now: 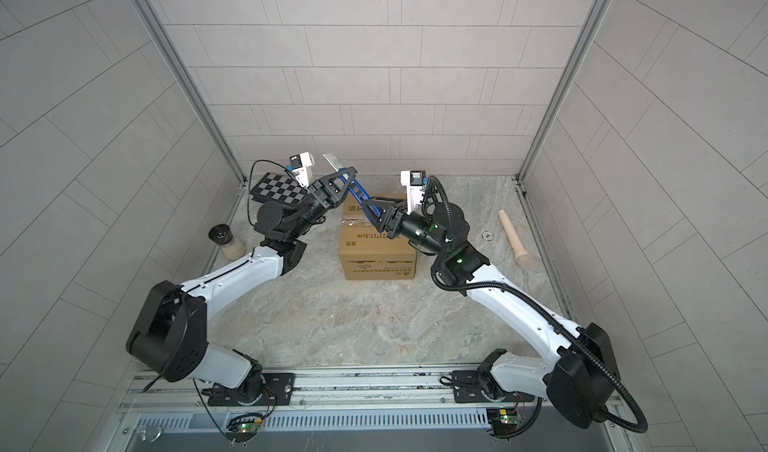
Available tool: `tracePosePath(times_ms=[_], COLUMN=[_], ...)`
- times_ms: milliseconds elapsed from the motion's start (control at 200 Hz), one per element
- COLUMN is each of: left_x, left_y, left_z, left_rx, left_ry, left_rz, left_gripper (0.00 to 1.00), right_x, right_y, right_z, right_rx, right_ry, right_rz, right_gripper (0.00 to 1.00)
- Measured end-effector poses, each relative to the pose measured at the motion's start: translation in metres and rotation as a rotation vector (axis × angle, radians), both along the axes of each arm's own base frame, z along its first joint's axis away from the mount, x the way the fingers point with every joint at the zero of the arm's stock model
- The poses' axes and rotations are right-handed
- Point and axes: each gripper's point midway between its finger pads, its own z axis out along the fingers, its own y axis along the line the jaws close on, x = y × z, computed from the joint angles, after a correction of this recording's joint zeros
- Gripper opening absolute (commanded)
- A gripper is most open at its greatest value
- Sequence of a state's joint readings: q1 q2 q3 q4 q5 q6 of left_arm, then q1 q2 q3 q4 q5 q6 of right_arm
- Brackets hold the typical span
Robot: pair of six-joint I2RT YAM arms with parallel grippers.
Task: Unpack the express box
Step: 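Close the left gripper on the box cutter body beside the right gripper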
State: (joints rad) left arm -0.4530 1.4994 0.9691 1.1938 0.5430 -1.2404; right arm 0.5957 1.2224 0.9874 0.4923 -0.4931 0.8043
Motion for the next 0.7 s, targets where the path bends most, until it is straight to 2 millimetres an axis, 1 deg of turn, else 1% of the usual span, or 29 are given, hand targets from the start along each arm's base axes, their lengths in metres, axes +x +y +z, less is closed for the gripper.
tracePosePath(times_ms=[145,295,380,581,696], left_x=[-0.002,-0.001,-0.001,-0.003,-0.004], left_y=[0.001,-0.001,-0.001,0.0,0.0], left_z=[0.004,0.002,0.001,0.004,0.005], left_rx=[-0.021,-0.028,-0.03,-0.039,-0.043], left_ry=[-0.01,-0.006,-0.002,-0.008,-0.012], left_rz=[-0.013,-0.023,-0.029,-0.033,-0.034], left_gripper=[0.0,0.0,0.0,0.0,0.0], right_x=[0.001,0.0,0.001,0.003,0.002], right_y=[0.004,0.004,0.005,0.012,0.017], right_z=[-0.001,0.0,-0.001,-0.003,-0.002], right_rx=[0.003,0.008,0.01,0.023,0.029], right_ry=[0.0,-0.003,0.0,0.008,0.007], right_rz=[0.007,0.009,0.011,0.024,0.035], right_gripper=[0.43,0.45,0.47,0.58,0.57])
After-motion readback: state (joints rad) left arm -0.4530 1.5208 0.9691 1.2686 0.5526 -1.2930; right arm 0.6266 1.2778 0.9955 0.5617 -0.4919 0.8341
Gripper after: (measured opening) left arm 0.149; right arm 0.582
